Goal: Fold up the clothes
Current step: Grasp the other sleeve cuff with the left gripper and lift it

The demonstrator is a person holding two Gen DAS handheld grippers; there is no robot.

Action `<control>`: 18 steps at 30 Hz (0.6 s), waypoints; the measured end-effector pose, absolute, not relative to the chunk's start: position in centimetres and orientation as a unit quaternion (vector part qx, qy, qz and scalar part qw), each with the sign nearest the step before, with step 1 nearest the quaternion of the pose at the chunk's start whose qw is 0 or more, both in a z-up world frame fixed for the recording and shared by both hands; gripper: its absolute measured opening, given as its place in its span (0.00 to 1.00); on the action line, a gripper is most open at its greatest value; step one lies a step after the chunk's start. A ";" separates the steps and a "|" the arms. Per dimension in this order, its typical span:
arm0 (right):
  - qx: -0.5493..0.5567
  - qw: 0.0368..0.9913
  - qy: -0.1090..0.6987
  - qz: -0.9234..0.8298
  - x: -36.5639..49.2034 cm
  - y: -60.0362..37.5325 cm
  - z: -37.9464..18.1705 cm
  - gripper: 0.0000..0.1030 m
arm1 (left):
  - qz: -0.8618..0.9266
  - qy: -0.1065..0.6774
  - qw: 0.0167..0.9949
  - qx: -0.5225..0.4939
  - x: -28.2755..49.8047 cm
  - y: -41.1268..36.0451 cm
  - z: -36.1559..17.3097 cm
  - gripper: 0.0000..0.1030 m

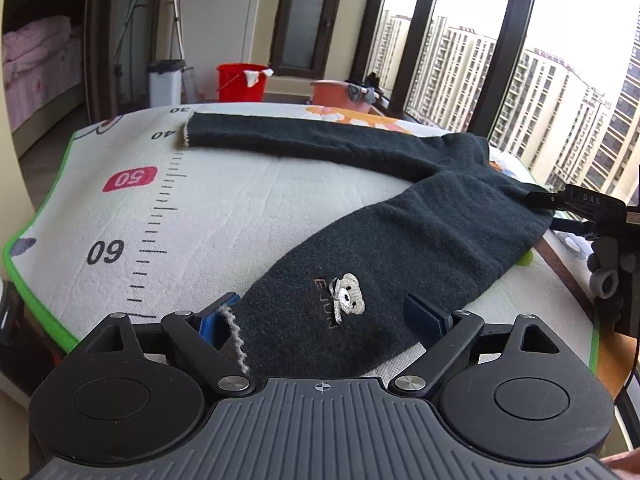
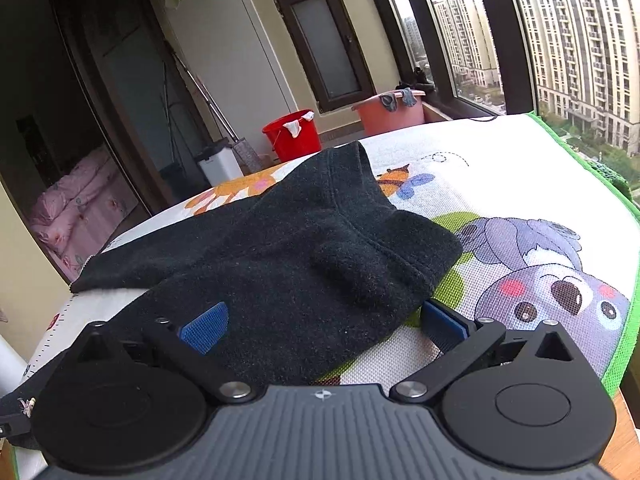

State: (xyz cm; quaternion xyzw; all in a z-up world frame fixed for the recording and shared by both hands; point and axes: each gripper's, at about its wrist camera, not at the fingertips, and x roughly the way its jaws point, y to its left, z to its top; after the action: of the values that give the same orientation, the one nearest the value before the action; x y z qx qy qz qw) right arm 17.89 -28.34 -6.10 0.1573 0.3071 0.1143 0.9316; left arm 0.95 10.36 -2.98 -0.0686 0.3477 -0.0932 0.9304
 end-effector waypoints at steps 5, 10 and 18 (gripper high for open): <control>0.157 0.933 0.304 0.112 18.0 -28.3 -6.2 1.00 | -0.114 0.343 0.929 -0.081 0.9 9.8 -2.8 0.89; 0.173 0.932 0.297 0.115 17.6 -28.7 -6.3 1.00 | -0.099 0.323 0.936 -0.099 1.7 10.1 -3.0 0.19; 0.220 0.926 0.278 0.128 17.0 -30.0 -6.6 1.00 | -0.096 0.092 0.988 -0.079 -1.9 12.1 6.8 0.47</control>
State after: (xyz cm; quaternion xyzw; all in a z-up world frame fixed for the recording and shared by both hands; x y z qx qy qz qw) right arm 17.05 -30.03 -6.63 0.2201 0.2779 0.1279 0.9263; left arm -1.91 12.12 6.81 -0.0793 0.0921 -0.0957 0.9880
